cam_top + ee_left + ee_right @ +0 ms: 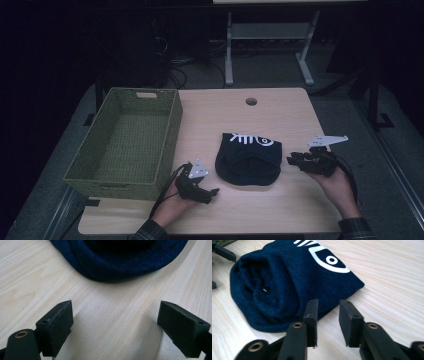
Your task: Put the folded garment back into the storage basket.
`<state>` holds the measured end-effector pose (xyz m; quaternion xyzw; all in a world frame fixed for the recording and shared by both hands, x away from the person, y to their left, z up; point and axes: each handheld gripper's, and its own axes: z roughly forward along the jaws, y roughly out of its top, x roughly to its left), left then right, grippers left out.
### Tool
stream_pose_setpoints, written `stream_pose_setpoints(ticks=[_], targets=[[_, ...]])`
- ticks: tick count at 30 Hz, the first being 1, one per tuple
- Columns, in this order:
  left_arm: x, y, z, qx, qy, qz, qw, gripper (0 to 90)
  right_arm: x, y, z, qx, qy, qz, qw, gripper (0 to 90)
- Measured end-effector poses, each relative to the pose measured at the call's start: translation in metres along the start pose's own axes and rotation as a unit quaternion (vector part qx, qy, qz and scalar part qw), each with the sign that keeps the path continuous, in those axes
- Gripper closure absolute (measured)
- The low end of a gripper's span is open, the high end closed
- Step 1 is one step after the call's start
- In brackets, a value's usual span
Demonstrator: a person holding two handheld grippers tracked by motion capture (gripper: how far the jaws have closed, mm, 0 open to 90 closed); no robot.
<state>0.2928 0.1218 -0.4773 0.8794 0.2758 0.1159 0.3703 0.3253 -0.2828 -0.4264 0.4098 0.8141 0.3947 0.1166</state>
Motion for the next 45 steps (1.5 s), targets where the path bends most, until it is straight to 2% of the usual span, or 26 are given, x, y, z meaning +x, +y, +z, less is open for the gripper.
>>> stream_pose_setpoints(ticks=[1,4,7,13,18,27,38,45], targets=[[0.0,0.0,0.0,0.0,0.0,0.0,1.0,12.4,0.0,0.0,0.0,0.0,0.0,0.0,1.0,71.1],[0.0,0.0,0.0,0.0,0.0,0.0,1.0,12.4,-0.003,0.006,0.001,-0.009,0.002,-0.005,0.9999,79.5],[0.0,0.0,0.0,0.0,0.0,-0.001,1.0,12.4,-0.005,0.012,0.003,0.001,0.003,-0.01,0.9999,83.3],[0.0,0.0,0.0,-0.001,0.0,-0.002,1.0,12.4,-0.007,0.023,0.007,0.0,0.007,-0.011,0.9999,89.9],[0.0,0.0,0.0,0.0,0.0,0.0,1.0,12.4,-0.008,0.031,0.012,-0.001,0.009,-0.016,0.9998,90.0],[0.0,0.0,0.0,0.0,0.0,0.0,1.0,12.4,-0.016,0.041,0.03,0.001,0.009,-0.003,1.0,90.0],[0.0,0.0,0.0,0.0,0.0,0.0,1.0,12.4,-0.029,0.04,0.051,0.003,-0.004,0.009,0.9999,90.0],[0.0,0.0,0.0,0.0,0.0,0.0,1.0,12.4,-0.039,0.04,0.074,0.001,-0.018,0.023,0.9996,90.0]])
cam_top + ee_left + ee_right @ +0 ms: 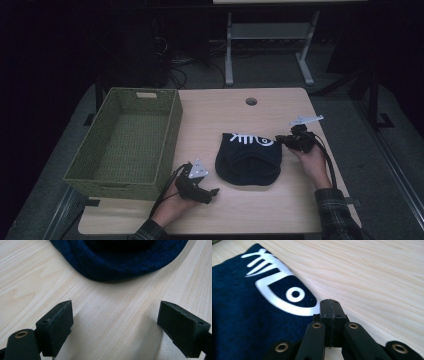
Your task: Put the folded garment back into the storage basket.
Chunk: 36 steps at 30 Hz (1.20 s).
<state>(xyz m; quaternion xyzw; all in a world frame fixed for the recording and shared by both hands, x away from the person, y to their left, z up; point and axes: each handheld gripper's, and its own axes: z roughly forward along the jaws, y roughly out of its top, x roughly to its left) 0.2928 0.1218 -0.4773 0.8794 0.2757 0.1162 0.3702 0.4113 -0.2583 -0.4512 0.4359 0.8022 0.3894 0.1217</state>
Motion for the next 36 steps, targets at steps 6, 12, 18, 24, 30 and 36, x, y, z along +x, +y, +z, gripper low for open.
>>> stream_pose_setpoints(ticks=[6,12,18,24,30,36], targets=[[0.0,0.0,0.0,-0.003,0.0,-0.004,1.0,12.4,-0.002,0.008,0.011,0.012,-0.009,-0.004,0.9999,90.0],[-0.001,0.0,0.0,-0.002,0.0,-0.004,1.0,12.4,-0.011,0.003,0.022,0.031,-0.007,0.009,0.9995,90.0],[-0.001,0.0,0.0,-0.003,0.0,-0.004,1.0,12.4,-0.012,-0.004,0.017,0.048,-0.001,0.006,0.9988,90.0],[0.0,0.0,0.0,0.0,0.0,-0.001,1.0,12.4,-0.009,-0.01,0.011,0.051,0.009,-0.001,0.9987,90.0],[0.0,0.0,0.0,0.0,0.0,0.0,1.0,12.4,-0.01,-0.016,0.003,0.05,0.016,0.002,0.9986,90.0],[0.0,0.0,0.0,0.0,0.0,0.0,1.0,12.4,-0.009,-0.021,-0.005,0.049,0.023,0.001,0.9985,90.0]])
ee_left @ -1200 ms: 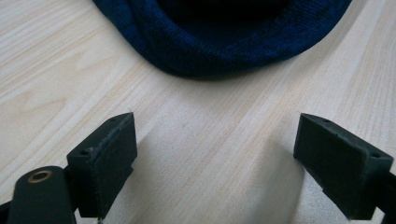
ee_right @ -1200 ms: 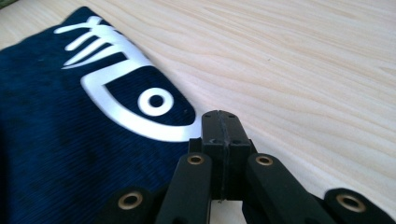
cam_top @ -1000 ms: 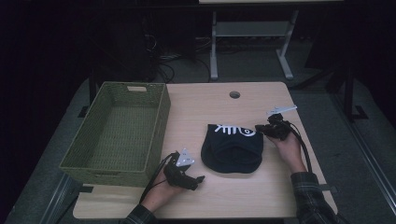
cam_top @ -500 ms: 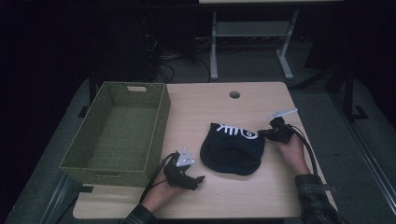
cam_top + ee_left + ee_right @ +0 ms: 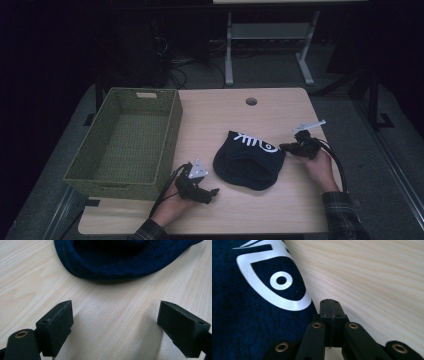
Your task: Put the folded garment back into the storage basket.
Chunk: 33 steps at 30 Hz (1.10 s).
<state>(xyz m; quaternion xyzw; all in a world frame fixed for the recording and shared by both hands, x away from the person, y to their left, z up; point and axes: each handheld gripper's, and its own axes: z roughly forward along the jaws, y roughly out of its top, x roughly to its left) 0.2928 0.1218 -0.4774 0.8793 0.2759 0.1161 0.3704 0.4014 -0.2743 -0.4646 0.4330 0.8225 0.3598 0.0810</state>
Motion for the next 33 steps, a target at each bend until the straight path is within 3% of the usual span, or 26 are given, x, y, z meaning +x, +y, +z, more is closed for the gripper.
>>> stream_pose_setpoints(ticks=[13,33], targets=[[0.0,0.0,0.0,0.0,0.0,0.0,1.0,12.4,0.009,-0.01,-0.006,0.012,0.013,-0.022,0.9996,90.0],[0.0,0.0,0.0,0.001,0.0,0.001,1.0,12.4,0.039,-0.031,-0.024,0.027,0.029,-0.05,0.998,90.0]])
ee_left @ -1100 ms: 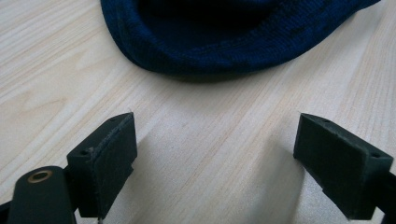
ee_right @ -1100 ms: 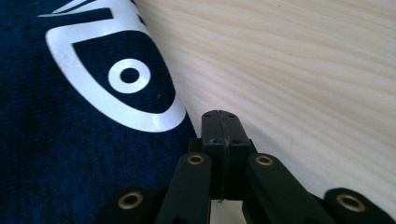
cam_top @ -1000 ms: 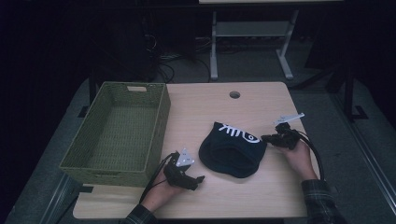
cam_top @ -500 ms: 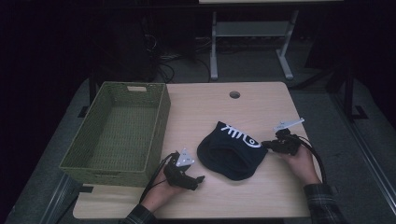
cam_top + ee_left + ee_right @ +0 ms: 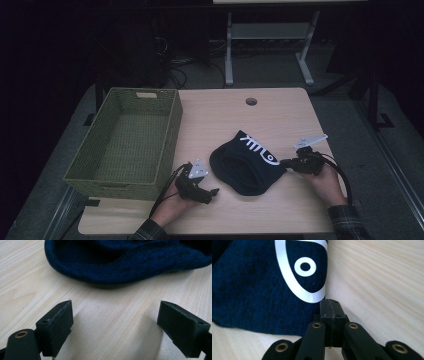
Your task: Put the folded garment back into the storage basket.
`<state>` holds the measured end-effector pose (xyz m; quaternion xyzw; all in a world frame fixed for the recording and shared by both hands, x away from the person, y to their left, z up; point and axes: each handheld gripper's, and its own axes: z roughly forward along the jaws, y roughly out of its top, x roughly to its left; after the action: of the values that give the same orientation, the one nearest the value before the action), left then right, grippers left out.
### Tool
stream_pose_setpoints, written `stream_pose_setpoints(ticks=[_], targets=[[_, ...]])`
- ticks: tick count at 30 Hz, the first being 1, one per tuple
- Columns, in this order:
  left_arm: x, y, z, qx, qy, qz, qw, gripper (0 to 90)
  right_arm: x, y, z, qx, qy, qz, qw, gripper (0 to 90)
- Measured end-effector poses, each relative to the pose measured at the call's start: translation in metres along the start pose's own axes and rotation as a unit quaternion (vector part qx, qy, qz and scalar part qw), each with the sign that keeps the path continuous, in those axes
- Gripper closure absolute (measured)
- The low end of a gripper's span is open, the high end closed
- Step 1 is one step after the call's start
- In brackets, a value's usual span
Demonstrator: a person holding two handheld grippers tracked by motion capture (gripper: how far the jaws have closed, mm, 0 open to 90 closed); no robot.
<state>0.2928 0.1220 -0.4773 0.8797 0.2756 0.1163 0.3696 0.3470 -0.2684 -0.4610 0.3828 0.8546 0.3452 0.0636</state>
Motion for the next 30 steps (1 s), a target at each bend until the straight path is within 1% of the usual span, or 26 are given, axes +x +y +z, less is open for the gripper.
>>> stream_pose_setpoints(ticks=[1,6,7,8,12,13,14,15,18,19,20,21,23,24,25,26,27,28,29,30], targets=[[0.0,0.0,0.0,0.0,0.0,0.0,1.0,12.4,0.002,-0.001,-0.001,-0.004,0.001,0.004,1.0,90.0],[0.0,0.0,0.0,0.0,0.0,0.0,1.0,12.4,0.008,-0.005,-0.003,0.0,0.005,0.001,1.0,90.0],[0.0,0.0,0.0,0.0,0.0,0.0,1.0,12.4,0.013,-0.007,-0.004,0.001,0.01,0.005,0.9999,90.0],[0.0,0.0,0.0,0.0,0.0,0.0,1.0,12.4,0.014,-0.008,-0.004,0.0,0.011,-0.001,0.9999,90.0],[0.0,0.0,0.0,0.0,0.0,0.0,1.0,12.4,0.024,-0.01,-0.005,-0.002,0.013,-0.004,0.9999,90.0],[0.0,0.0,0.0,0.0,0.0,0.0,1.0,12.4,0.026,-0.012,-0.005,-0.001,0.014,-0.009,0.9999,90.0],[0.0,0.0,0.0,0.0,0.0,0.0,1.0,12.4,0.028,-0.012,-0.005,0.002,0.015,-0.005,0.9999,90.0],[0.0,0.0,0.0,0.0,0.0,0.0,1.0,12.4,0.029,-0.013,-0.005,0.004,0.015,-0.007,0.9999,90.0],[0.0,0.0,0.0,0.0,0.0,0.0,1.0,12.4,0.035,-0.015,-0.007,-0.002,0.019,-0.01,0.9998,90.0],[0.0,0.0,0.0,0.0,0.0,0.0,1.0,12.4,0.035,-0.015,-0.007,-0.002,0.019,-0.01,0.9998,90.0],[0.0,0.0,0.0,0.0,0.0,0.0,1.0,12.4,0.038,-0.017,-0.007,-0.003,0.018,-0.011,0.9998,90.0],[0.0,0.0,0.0,0.0,0.0,0.0,1.0,12.4,0.038,-0.018,-0.007,-0.004,0.016,-0.015,0.9997,90.0],[0.0,0.0,0.0,0.0,0.0,0.0,1.0,12.4,0.039,-0.018,-0.008,-0.004,0.014,-0.012,0.9998,90.0],[0.0,0.0,0.0,0.0,0.0,0.0,1.0,12.4,0.038,-0.019,-0.011,-0.011,0.005,-0.008,0.9999,90.0],[0.0,0.0,0.0,0.0,0.0,0.0,1.0,12.4,0.038,-0.02,-0.011,-0.014,0.001,-0.008,0.9999,89.2],[0.0,0.0,0.0,0.0,0.0,0.0,1.0,12.4,0.038,-0.02,-0.013,-0.019,-0.005,-0.005,0.9998,85.3],[0.0,0.0,0.0,0.0,0.0,0.0,1.0,12.4,0.037,-0.021,-0.016,-0.03,-0.013,-0.001,0.9995,80.7],[0.0,0.0,0.0,0.0,0.0,0.0,1.0,12.4,0.036,-0.023,-0.018,-0.037,-0.023,-0.003,0.9991,76.5],[0.0,0.0,0.0,0.0,0.0,0.0,1.0,12.4,0.035,-0.024,-0.019,-0.04,-0.032,0.002,0.9987,73.0],[0.0,0.0,0.0,0.0,0.0,0.0,1.0,12.4,0.034,-0.027,-0.021,-0.045,-0.039,0.011,0.9982,67.0]])
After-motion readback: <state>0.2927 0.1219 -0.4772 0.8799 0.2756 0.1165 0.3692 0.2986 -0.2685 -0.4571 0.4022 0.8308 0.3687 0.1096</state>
